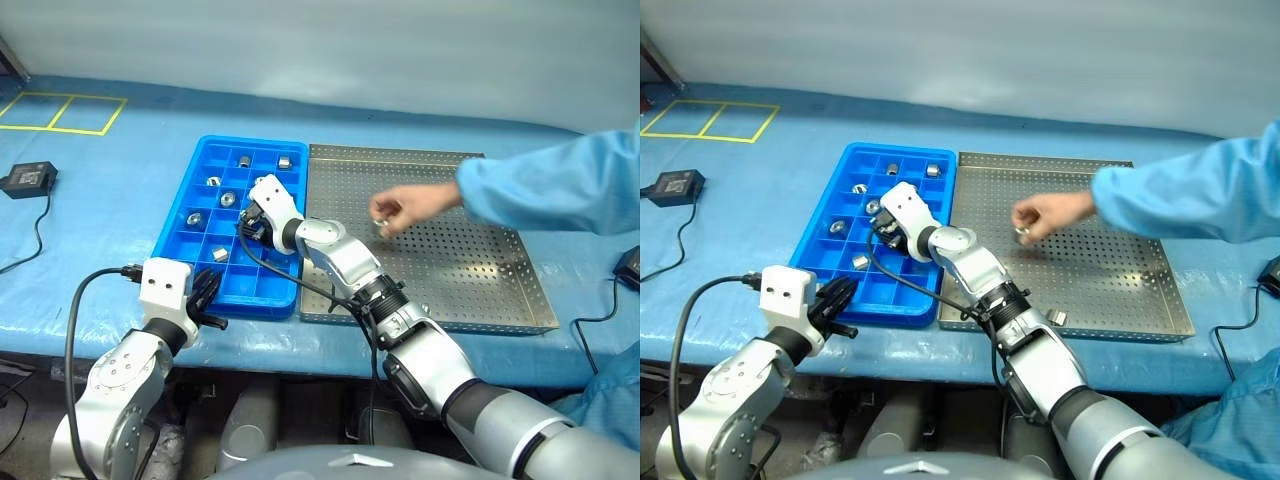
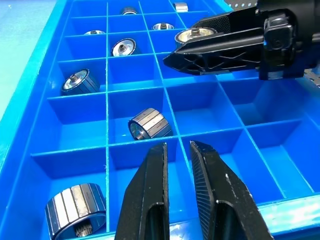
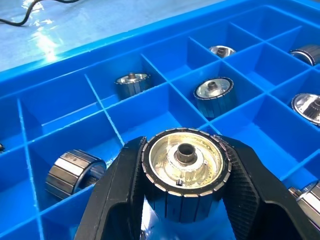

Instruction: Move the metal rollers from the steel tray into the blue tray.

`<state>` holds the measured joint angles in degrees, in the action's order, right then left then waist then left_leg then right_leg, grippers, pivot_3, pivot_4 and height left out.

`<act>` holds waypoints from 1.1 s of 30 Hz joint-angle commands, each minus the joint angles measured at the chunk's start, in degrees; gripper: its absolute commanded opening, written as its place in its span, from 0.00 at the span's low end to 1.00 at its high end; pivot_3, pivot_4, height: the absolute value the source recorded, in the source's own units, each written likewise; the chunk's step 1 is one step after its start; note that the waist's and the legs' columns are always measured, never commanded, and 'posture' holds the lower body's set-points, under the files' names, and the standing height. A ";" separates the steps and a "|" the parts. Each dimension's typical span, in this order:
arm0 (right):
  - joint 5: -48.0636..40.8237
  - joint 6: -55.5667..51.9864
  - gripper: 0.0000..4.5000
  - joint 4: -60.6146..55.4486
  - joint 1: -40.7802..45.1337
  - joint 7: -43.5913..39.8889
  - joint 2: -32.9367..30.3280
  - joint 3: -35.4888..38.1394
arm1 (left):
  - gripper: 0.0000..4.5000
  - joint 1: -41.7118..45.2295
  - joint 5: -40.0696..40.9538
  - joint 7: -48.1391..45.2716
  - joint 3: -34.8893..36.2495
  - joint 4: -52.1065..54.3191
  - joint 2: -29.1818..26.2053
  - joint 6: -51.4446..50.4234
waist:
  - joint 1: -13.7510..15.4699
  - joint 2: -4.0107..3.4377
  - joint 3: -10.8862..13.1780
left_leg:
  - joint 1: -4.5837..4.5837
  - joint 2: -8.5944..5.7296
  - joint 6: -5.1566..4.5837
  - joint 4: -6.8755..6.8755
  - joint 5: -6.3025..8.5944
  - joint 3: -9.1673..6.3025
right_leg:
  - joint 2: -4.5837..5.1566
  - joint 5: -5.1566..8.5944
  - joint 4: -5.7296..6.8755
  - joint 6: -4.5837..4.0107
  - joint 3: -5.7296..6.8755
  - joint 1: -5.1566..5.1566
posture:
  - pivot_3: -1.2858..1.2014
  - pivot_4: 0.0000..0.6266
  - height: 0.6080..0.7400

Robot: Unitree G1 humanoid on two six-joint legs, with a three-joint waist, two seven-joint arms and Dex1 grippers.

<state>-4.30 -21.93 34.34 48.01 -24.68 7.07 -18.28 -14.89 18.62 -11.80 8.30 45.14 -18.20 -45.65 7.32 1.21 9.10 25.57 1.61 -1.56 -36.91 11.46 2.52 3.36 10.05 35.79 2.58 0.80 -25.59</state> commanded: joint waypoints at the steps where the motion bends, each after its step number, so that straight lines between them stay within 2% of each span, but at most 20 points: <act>1: 0.39 1.80 0.48 1.74 2.65 0.69 1.39 2.16 | 0.16 0.82 -0.28 0.01 -0.43 1.26 -0.36 1.14 | 0.01 0.00 0.00 | 0.00 0.00 0.01 0.00 -0.01 0.00 | -0.04 0.01 0.00 -0.02 0.02 0.00 | 0.66 0.24 1.00; 5: 0.87 3.59 0.73 0.95 2.32 1.96 1.73 3.16 | 0.16 1.46 -0.22 -0.14 -0.79 0.93 -0.46 0.99 | -0.02 -0.01 0.01 | -0.01 0.03 0.06 0.01 -0.04 -0.02 | -0.17 0.10 0.05 -0.16 0.14 0.02 | 0.66 0.24 1.00; 9: 0.50 3.59 0.73 -3.13 1.19 1.87 0.83 3.89 | 0.16 2.03 -0.18 -0.27 -1.42 0.42 -0.44 0.87 | -0.12 -0.02 0.01 | 0.00 0.07 0.04 0.01 -0.08 -0.07 | -0.23 0.13 0.06 -0.22 0.18 0.03 | 0.65 0.24 1.00; 12: 1.45 -0.51 0.73 -14.27 -2.37 1.95 -2.79 3.69 | 0.16 3.85 0.56 -0.81 -2.33 -0.29 -0.01 1.09 | -0.09 -0.02 0.01 | 0.02 0.07 0.01 0.02 -0.09 -0.13 | -0.23 0.16 0.04 -0.25 0.21 0.04 | 0.64 0.24 1.00; 17: 0.77 -16.81 0.73 -42.13 -13.04 -0.07 -13.36 4.69 | 0.16 12.45 0.75 -2.16 -6.17 -4.90 1.10 2.02 | 0.39 -0.12 0.07 | 0.08 0.09 0.02 -0.09 -0.08 -0.55 | 0.07 0.21 -0.01 -0.26 0.72 0.06 | 0.60 0.24 1.00; 21: 3.41 -27.38 0.73 -54.94 -20.69 2.56 -20.15 4.85 | 0.16 20.40 -0.57 -4.50 -10.41 -12.58 0.84 3.31 | -1.25 -0.14 0.06 | 0.08 -0.07 -0.01 -0.18 -0.11 -0.51 | 0.06 0.21 0.07 -0.25 0.74 0.21 | 0.56 0.24 1.00; 27: 2.34 -36.50 0.73 -62.50 -28.29 4.47 -23.07 6.84 | 0.16 30.01 -1.20 -9.78 -15.77 -23.14 0.84 5.61 | -5.31 -0.16 0.06 | 0.09 0.01 -0.01 -0.16 -0.18 -0.49 | -0.15 0.27 0.18 -0.36 0.73 0.25 | 0.51 0.24 1.00; 33: 2.22 -37.33 0.73 -62.48 -30.95 7.99 -21.34 9.40 | 0.16 35.71 -2.78 -12.51 -19.81 -32.84 2.81 7.92 | -8.22 -0.15 0.06 | 0.06 -0.02 -0.04 -0.26 -0.19 -0.48 | -0.14 0.22 0.19 -0.27 0.66 0.34 | 0.47 0.24 1.00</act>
<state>-2.07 -59.46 -26.03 16.84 -18.05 -14.94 -10.12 19.20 16.46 -23.32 -10.34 13.71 -16.08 -39.44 -0.90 1.06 9.16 25.63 1.59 -1.61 -37.19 11.27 2.03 3.22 10.27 35.99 2.32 1.44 -25.25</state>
